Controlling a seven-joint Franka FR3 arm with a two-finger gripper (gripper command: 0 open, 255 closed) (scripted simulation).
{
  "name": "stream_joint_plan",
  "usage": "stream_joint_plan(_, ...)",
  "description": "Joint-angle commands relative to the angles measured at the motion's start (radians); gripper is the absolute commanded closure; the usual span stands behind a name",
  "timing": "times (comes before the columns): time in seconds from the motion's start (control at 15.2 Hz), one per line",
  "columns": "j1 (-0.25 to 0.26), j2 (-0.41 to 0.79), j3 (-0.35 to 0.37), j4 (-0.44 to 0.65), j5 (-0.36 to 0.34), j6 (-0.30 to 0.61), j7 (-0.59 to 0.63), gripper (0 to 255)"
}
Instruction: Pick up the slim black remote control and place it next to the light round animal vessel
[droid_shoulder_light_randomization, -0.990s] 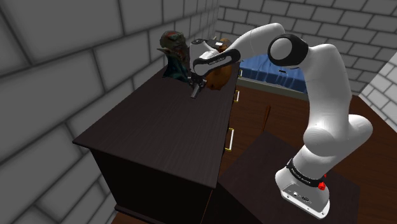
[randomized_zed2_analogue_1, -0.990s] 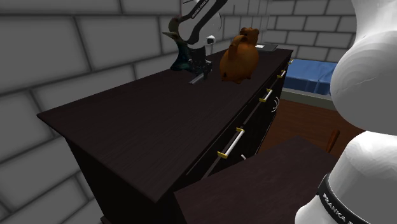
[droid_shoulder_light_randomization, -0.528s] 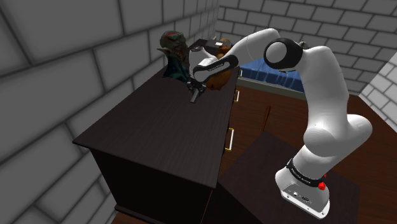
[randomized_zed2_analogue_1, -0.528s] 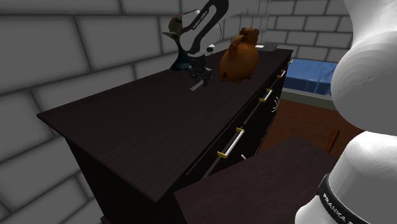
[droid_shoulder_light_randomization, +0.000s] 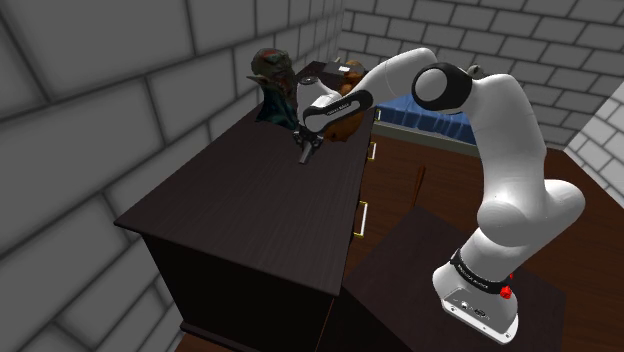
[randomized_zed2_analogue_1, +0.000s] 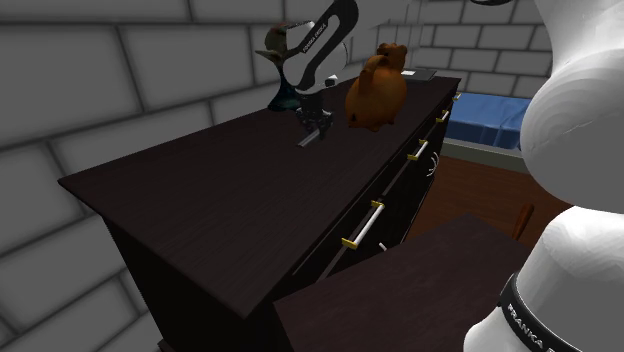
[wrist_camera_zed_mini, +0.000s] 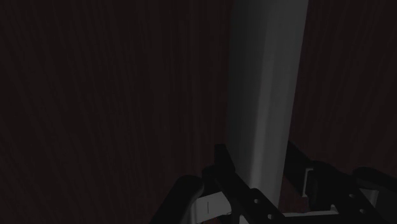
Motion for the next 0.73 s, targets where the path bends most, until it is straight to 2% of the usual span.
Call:
stream_joint_plan(0.0, 0.0, 0.0, 0.0, 0.0, 0.0, 0.0, 0.0, 255)
stream_joint_plan(0.07, 0.0, 0.0, 0.0, 0.0, 0.0, 0.0, 0.0, 0)
stream_joint_plan(0.4, 0.0, 0.0, 0.0, 0.0, 0.0, 0.0, 0.0, 0)
stream_joint_plan(0.66, -0.007, -0.089, 0.029, -0.028, 0.03, -0.062, -0.011, 0)
